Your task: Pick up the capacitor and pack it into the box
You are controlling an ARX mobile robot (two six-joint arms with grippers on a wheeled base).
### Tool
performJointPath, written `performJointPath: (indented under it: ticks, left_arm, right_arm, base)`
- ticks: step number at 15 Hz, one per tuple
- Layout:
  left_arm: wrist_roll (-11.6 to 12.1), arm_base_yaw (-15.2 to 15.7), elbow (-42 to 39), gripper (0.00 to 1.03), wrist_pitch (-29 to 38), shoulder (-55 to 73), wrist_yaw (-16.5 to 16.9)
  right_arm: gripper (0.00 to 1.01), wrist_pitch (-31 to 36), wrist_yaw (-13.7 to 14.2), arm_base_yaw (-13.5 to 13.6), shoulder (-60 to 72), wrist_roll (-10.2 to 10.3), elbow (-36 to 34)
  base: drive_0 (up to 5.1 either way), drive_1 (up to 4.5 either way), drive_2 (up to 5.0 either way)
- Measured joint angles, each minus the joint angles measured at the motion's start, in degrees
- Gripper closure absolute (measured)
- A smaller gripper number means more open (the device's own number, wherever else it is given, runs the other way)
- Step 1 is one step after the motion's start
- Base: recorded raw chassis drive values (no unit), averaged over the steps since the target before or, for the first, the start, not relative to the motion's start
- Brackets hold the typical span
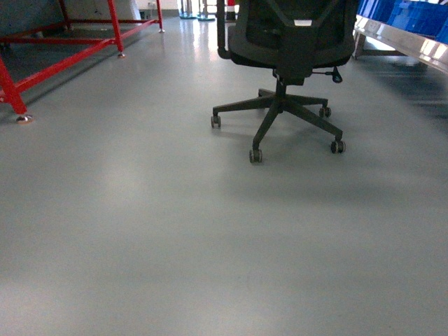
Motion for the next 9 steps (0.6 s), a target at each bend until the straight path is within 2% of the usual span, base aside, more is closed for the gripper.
performJointPath:
  ticks: [9]
  left_arm:
    - [0.0, 0.0, 0.0, 0.60, 0.0, 0.0, 0.2]
  right_arm:
    - [0.03, -0.1, 0.0, 0.0, 0.0, 0.0, 0.0]
  base:
    - [-5.0, 2.48, 2.5]
